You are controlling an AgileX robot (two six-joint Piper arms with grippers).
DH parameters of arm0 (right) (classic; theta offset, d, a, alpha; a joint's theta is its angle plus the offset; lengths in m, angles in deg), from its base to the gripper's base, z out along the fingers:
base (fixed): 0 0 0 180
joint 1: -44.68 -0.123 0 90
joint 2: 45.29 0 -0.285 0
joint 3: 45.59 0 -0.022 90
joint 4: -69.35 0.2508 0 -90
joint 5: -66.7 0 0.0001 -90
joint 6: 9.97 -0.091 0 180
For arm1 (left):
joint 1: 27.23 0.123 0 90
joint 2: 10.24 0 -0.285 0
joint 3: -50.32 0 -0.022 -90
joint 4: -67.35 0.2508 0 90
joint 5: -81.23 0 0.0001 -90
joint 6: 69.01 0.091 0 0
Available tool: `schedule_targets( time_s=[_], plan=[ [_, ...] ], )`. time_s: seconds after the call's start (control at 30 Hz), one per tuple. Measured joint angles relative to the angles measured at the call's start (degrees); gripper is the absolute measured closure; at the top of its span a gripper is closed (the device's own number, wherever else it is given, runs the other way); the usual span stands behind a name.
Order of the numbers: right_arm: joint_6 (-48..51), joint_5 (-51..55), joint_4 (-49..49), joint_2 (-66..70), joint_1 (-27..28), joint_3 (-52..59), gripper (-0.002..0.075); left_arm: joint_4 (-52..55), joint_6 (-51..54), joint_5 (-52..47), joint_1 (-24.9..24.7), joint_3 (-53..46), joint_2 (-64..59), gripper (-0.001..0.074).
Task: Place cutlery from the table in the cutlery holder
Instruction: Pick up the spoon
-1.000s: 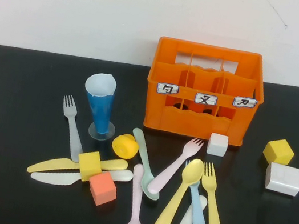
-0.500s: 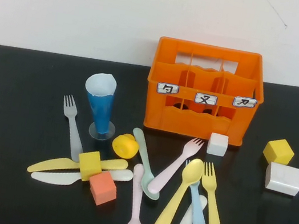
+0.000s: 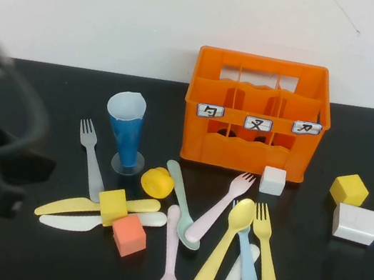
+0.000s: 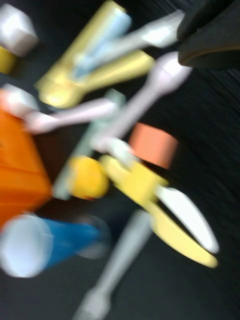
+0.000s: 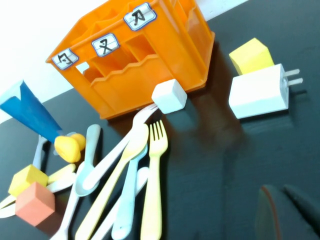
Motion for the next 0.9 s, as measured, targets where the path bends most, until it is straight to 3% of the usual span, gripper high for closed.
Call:
schedule_targets(
  time_s=[0.13, 0.3, 0.4, 0.5, 0.63, 0.9],
  plan=[
    [0.22, 0.0, 0.0, 0.0, 0.0, 0.0, 0.0729, 14.54, -8.45, -1.72, -9.39, 4.69, -7.0, 0.0736],
    [0.35, 0.0, 0.0, 0.0, 0.0, 0.0, 0.0729, 22.69, -19.35, -1.6, -22.12, 9.73, -15.39, 0.073],
    [0.39, 0.0, 0.0, 0.0, 0.0, 0.0, 0.0729, 25.49, -21.44, -1.8, -28.1, 13.02, -22.2, 0.0663],
    [0.39, 0.0, 0.0, 0.0, 0.0, 0.0, 0.0729, 28.45, -23.52, -1.8, -33.2, 16.35, -29.14, 0.0531],
    [0.39, 0.0, 0.0, 0.0, 0.0, 0.0, 0.0729, 31.39, -26.75, -1.8, -37.88, 22.24, -38.51, 0.0358],
    [0.39, 0.0, 0.0, 0.0, 0.0, 0.0, 0.0729, 32.07, -30.5, -3.37, -39.11, 35.11, -54.31, 0.0304]
  ],
)
